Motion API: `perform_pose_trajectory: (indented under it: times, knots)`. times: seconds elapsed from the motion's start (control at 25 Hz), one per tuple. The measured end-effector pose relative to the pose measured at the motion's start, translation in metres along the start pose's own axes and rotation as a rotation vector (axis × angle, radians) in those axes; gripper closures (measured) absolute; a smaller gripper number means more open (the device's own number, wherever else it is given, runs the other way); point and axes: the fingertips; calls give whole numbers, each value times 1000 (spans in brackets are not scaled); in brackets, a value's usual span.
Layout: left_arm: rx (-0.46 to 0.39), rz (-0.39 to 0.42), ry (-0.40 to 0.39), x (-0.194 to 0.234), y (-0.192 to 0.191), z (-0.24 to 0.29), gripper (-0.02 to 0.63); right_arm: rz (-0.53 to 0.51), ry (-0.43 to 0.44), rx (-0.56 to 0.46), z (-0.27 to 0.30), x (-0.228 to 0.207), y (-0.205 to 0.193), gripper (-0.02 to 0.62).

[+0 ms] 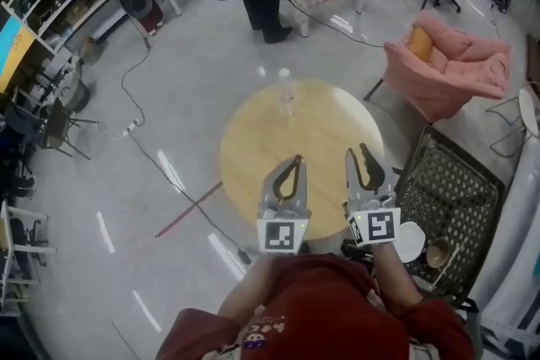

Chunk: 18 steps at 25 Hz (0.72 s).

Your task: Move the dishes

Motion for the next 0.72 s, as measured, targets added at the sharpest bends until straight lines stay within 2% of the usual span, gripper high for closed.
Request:
perform_pose_trajectory:
  times: [0.28,0.72]
  knots:
    - [3,6,27,34,-2,-6,600,-12,35,3,25,32,-5,506]
    - [-13,-1,-3,48,1,-3,600,-15,38,44,36,50,-14,528]
Point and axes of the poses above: the fingertips, and each gripper's own axes: z forward along the fingers, x to its left, y out of its top, and after that the axes turned 7 degrees about -x, right-handed
